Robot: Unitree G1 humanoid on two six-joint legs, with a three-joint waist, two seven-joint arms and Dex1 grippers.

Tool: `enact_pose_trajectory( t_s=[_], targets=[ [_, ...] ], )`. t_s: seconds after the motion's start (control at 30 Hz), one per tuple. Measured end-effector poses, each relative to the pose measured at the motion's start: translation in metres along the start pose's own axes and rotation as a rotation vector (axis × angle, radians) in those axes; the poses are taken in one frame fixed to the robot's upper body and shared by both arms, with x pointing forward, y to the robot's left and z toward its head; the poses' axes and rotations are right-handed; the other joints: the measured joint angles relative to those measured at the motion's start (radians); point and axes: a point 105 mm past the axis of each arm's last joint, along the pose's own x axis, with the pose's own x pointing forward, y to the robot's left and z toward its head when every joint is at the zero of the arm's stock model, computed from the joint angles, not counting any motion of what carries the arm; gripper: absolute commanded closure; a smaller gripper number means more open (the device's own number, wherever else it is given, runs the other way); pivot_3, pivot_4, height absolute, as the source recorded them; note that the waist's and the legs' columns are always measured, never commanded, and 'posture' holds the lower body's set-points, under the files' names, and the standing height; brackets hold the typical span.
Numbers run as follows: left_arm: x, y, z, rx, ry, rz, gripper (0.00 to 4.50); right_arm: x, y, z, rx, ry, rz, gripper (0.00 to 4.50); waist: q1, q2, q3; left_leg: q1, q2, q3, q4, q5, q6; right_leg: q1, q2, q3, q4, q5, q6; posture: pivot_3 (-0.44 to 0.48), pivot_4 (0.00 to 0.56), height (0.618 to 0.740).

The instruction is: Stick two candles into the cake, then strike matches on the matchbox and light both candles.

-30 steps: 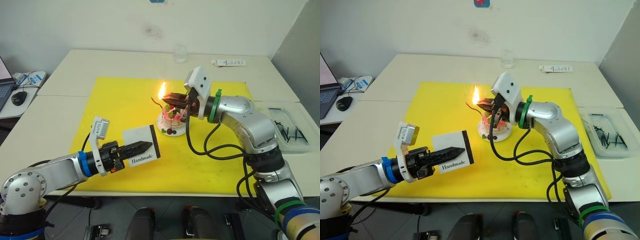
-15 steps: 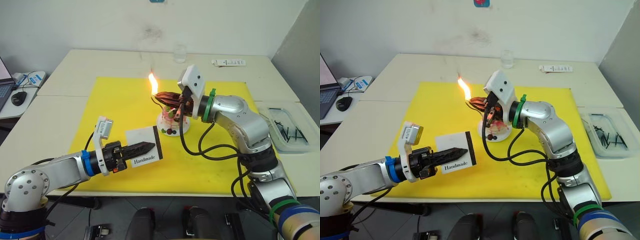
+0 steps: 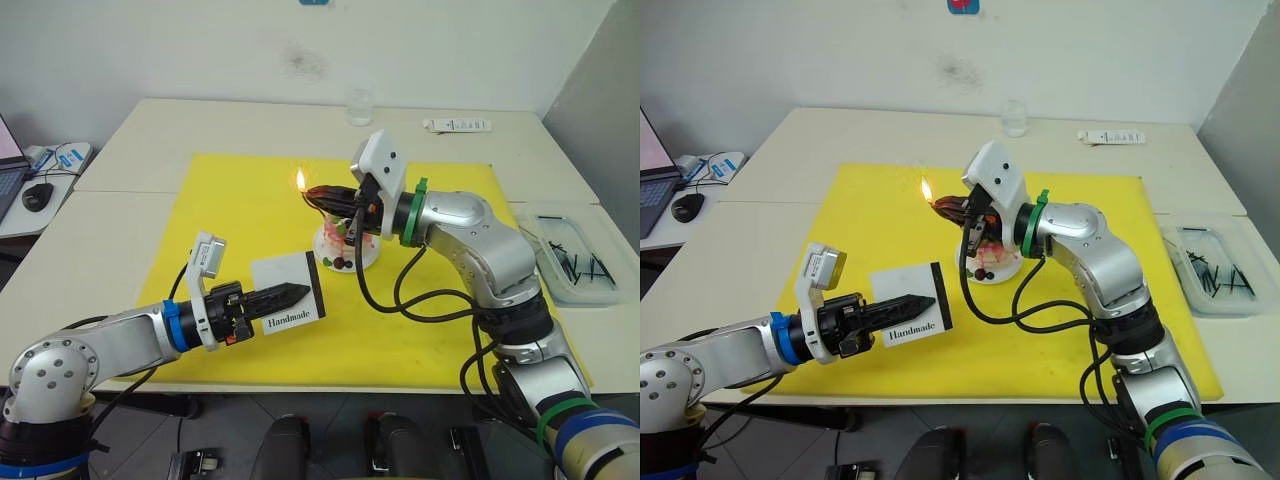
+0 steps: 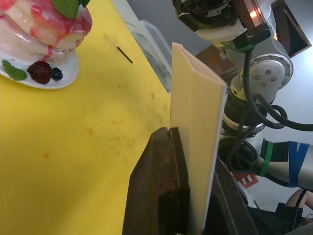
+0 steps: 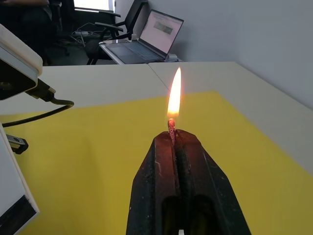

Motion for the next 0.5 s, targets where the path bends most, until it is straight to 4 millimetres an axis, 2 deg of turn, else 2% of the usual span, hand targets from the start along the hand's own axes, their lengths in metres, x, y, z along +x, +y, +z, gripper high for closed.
enact_pose_trajectory(
  t_s=[0.5],
  targets=[
    [-0.0001, -0.0016, 0.0000, 0.000, 0.001, -0.015, 4.50, 0.0005, 0.0004, -0.0004, -0.001, 0.002, 0.000, 4.44, 0.000, 0.000, 0.000, 0.000, 0.000, 0.000, 0.000, 0.000, 0.000, 0.000, 0.000, 0.000, -0.001, 0.000, 0.000, 0.000, 0.150, 0.740]
  ],
)
